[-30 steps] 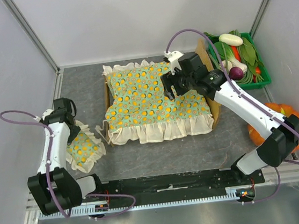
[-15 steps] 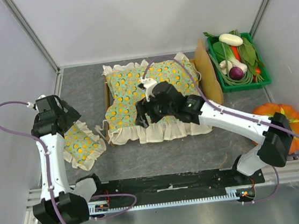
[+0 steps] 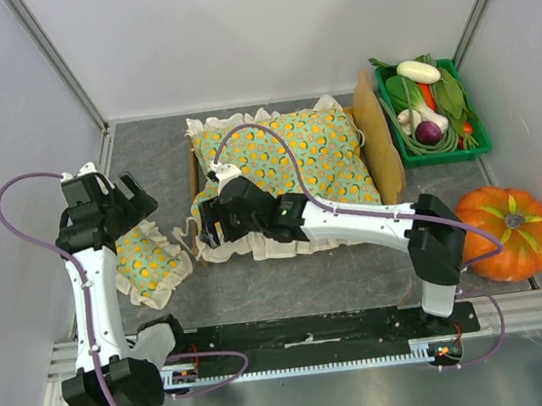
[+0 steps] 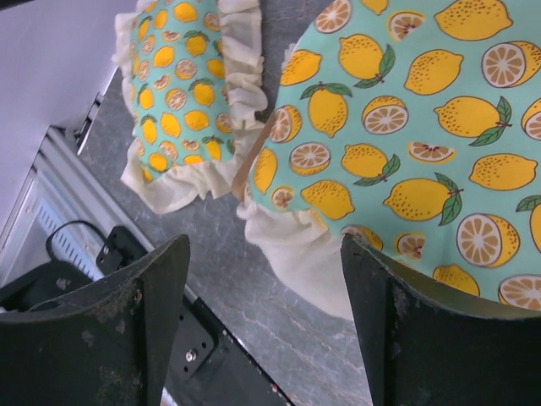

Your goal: Set up the pet bed

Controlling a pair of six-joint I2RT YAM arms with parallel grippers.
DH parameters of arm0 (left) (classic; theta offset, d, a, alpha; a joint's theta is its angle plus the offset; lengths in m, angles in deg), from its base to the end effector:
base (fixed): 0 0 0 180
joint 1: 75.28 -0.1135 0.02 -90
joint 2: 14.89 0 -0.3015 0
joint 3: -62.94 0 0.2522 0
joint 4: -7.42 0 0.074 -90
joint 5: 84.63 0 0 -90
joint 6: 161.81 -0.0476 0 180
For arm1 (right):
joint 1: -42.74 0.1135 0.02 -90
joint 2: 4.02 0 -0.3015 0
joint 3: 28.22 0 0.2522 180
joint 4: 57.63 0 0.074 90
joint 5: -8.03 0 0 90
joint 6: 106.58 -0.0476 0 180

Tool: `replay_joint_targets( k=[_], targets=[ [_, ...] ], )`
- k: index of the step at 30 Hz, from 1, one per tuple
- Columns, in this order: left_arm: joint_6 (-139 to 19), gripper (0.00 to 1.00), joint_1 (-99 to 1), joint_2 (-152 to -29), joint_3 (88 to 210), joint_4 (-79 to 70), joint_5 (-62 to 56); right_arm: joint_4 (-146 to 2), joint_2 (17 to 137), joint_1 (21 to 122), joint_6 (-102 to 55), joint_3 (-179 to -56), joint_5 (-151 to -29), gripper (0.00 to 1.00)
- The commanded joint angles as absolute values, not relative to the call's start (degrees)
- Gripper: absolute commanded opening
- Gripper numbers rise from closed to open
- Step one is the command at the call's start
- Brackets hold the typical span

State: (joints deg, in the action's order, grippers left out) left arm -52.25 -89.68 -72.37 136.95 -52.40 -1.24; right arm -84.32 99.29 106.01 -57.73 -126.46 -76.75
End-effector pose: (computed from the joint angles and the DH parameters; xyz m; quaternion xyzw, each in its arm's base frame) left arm 0.1834 0.0414 0.3563 -0.2458 0.8833 -0.0707 0.3930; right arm 0.2035 0.3945 0.3207 -0.1457 0.8607 0.3598 0.3293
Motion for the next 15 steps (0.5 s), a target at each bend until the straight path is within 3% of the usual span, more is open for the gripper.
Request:
replay_joint_targets(
  k=[1,9,15],
  targets=[
    [-55.0,0.96,-89.8,-71.7,136.4,-49.4,-4.8,-81.4,102.8,106.4,-61.9,-130.2,-72.2,0.80],
    [-54.3,0.96,-89.8,-71.0,134.7,-48.4,-6.8,-83.3,109.4,106.8,-61.5,-136.1,-69.3,0.79],
    [-54.0,0.96,-89.8,-70.4,133.7,-48.0,-7.8,-85.6,112.0,107.3,-60.1,-135.8,-65.5,0.66]
  ],
)
